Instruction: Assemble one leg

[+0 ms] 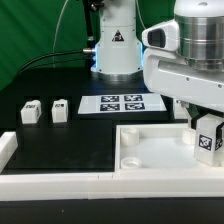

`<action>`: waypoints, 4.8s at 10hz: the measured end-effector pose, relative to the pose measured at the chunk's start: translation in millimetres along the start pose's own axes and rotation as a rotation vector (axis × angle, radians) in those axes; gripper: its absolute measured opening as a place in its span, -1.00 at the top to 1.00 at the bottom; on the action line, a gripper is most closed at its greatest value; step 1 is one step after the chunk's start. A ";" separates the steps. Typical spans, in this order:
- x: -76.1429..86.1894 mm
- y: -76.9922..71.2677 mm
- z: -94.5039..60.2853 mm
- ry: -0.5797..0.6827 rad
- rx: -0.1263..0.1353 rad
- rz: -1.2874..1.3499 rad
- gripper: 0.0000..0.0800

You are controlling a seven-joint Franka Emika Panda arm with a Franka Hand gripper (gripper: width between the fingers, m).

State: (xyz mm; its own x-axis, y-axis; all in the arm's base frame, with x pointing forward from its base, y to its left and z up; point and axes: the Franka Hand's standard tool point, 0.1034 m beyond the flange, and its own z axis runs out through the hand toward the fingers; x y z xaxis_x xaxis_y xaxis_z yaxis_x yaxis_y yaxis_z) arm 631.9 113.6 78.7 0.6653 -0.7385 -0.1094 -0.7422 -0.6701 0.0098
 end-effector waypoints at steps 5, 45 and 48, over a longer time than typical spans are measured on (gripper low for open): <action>1.5 1.1 0.5 -0.025 0.019 0.587 0.26; -6.4 0.7 5.0 -0.021 0.003 0.233 0.27; -4.7 -0.6 4.9 -0.026 0.016 0.549 0.27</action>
Offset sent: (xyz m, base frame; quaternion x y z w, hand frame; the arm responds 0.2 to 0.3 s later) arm -0.0010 -0.0107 0.0005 -0.0011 0.0160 0.2297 0.9731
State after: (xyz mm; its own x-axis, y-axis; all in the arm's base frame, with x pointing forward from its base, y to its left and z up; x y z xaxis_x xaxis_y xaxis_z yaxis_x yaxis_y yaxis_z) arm 628.8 117.8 74.3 0.1782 -0.9770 -0.1173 -0.9809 -0.1858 0.0576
